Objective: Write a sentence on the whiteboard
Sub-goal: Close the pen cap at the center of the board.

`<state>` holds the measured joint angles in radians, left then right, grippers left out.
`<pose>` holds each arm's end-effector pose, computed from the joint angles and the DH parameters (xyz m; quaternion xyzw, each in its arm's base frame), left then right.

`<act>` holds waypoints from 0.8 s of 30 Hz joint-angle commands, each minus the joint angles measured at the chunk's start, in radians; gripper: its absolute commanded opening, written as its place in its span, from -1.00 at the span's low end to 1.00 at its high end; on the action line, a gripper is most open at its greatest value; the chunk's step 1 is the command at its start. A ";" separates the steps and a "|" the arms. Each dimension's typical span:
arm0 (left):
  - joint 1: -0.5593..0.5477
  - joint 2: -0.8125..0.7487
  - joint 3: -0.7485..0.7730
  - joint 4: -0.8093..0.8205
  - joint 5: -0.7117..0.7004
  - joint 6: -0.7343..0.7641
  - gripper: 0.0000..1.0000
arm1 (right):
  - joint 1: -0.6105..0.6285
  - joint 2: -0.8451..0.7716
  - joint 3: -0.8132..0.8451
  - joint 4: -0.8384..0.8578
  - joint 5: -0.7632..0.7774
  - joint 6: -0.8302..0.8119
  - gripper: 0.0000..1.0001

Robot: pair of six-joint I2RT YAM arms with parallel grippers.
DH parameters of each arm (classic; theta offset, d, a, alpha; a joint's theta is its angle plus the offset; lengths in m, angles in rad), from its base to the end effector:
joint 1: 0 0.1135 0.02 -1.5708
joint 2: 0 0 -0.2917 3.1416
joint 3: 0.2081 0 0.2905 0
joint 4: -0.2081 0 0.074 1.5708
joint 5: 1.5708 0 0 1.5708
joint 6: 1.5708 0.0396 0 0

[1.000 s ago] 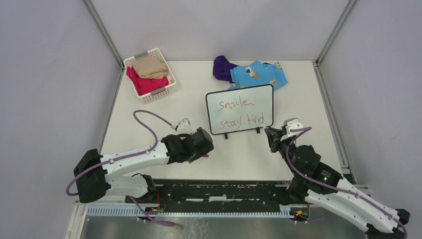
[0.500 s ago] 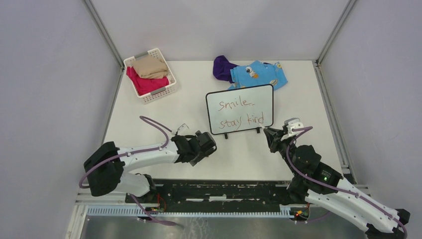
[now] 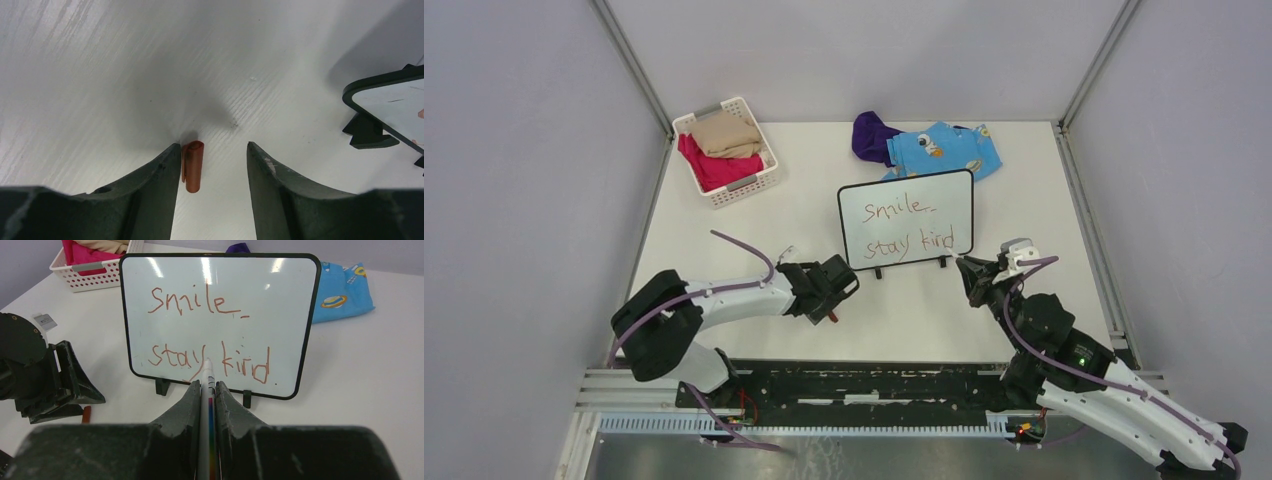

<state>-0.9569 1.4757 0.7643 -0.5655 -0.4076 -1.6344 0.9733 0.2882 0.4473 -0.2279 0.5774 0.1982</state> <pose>0.1734 -0.2188 0.1581 -0.3499 0.9039 -0.0836 0.2316 0.0845 0.0857 0.2933 -0.0850 0.7222 0.1882 0.6601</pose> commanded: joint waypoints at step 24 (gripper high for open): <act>0.030 0.105 0.161 -0.224 0.094 0.368 0.11 | 0.005 -0.043 -0.031 0.017 0.031 0.000 -1.00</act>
<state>-0.9230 1.5391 0.8684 -0.7139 -0.3264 -1.3441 0.9733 0.2646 0.4221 -0.2489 0.5858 0.1970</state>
